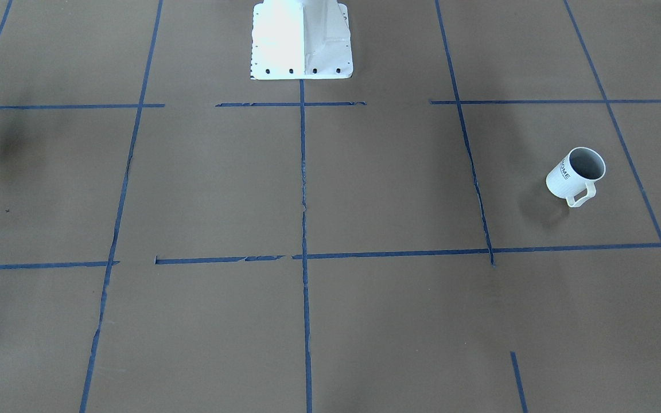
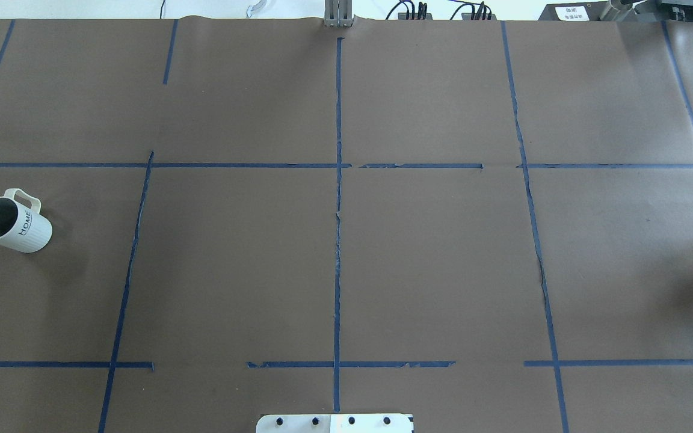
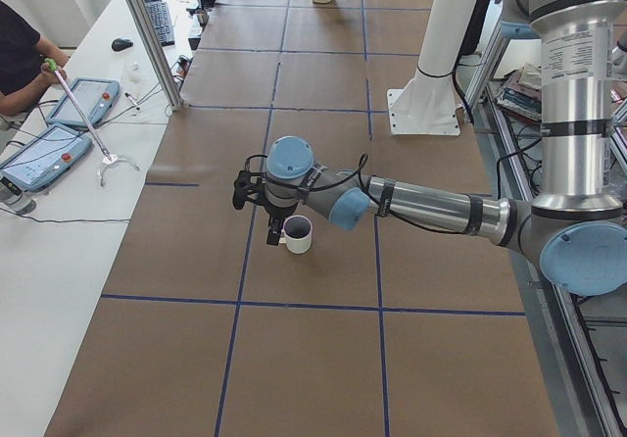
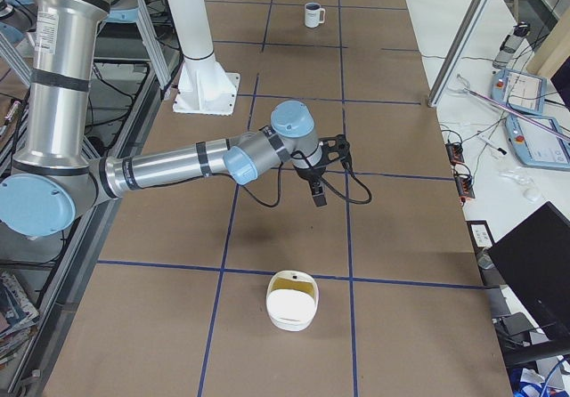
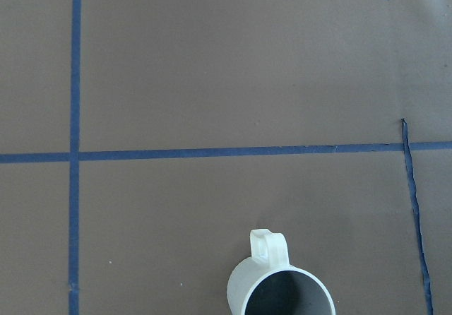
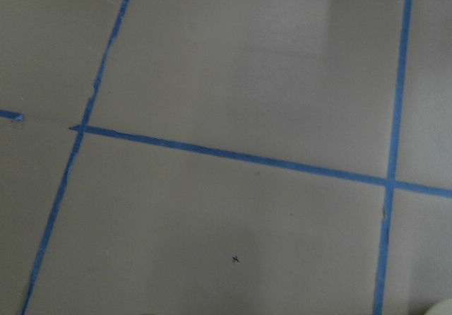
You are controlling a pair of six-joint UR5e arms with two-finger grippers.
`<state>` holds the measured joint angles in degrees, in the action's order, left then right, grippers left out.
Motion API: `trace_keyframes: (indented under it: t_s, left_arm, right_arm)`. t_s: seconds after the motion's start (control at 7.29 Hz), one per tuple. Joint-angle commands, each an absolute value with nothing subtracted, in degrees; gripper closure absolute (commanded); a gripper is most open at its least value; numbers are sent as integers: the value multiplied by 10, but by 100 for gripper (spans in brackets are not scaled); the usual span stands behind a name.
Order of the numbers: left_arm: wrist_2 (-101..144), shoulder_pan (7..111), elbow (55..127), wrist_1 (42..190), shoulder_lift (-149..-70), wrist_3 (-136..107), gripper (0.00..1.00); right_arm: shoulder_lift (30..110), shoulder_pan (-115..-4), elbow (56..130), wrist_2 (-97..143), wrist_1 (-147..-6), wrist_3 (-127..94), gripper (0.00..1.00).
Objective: Left arm hands cup to right arm to dump lemon
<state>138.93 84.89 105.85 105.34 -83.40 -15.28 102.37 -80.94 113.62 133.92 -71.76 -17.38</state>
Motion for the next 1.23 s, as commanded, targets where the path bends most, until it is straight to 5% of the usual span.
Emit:
trace_keyframes:
  t_s: [0.0,1.1]
  left_arm:
    - [1390,907,1056,912,-834,22,0]
    - [1389,909,1065,838,-773,83,0]
  right_arm:
    - [1095,-859,1146,1393,-760,-114,0]
    - [1157,-881,1174,1402,-908,46,0]
